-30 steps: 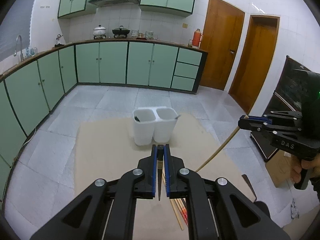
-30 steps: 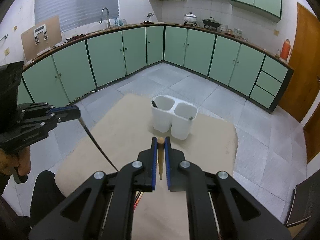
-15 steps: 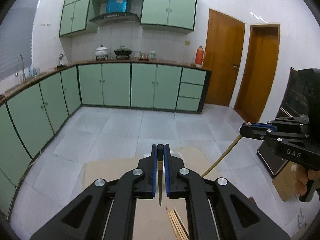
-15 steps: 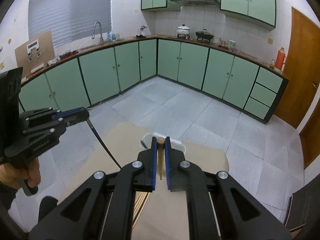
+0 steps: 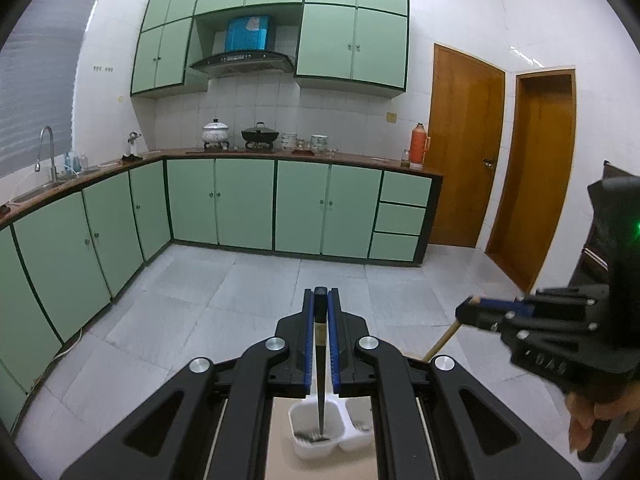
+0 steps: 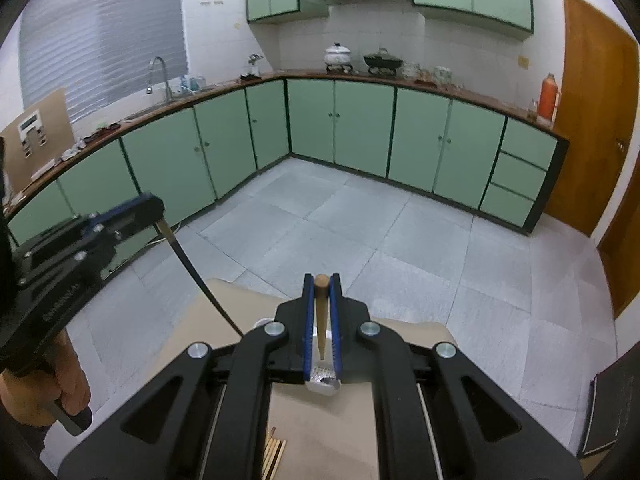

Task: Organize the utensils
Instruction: 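Carry both chopsticks upright and lower them into the white holder, then open both tools to release the chopsticks into the holder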

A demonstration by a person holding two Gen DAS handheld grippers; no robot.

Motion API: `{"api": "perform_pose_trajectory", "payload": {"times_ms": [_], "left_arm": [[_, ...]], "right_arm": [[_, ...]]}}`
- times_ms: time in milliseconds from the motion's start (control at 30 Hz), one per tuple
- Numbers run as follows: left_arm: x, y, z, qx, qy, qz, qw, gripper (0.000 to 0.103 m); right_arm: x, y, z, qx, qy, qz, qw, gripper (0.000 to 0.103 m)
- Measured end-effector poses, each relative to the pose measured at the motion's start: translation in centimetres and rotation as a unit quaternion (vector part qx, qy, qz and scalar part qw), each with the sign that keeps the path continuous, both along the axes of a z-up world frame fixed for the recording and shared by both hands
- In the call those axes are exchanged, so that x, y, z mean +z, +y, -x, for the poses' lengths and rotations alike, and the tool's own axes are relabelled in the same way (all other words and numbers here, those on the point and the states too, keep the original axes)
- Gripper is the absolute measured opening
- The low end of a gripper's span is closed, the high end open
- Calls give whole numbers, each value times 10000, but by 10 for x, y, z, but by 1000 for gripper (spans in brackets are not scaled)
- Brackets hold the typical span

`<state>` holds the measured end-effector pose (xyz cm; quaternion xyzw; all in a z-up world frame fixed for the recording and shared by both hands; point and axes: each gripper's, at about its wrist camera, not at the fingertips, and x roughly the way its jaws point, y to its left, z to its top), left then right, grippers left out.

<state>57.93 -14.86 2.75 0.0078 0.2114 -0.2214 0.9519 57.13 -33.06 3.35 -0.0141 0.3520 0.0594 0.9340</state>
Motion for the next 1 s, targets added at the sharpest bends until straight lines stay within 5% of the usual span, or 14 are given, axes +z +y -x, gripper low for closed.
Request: {"api": "perform_pose_trajectory", "payload": {"times_ms": [467, 1000], "left_arm": [[-103, -8, -47, 33, 813, -212, 9965, 10], [-72, 48, 34, -10, 497, -130, 9987, 52]], "right_arm": [[-87, -8, -41, -202, 644, -87, 9977, 10], [-45, -24, 49, -151, -101, -361, 9992, 19]]}}
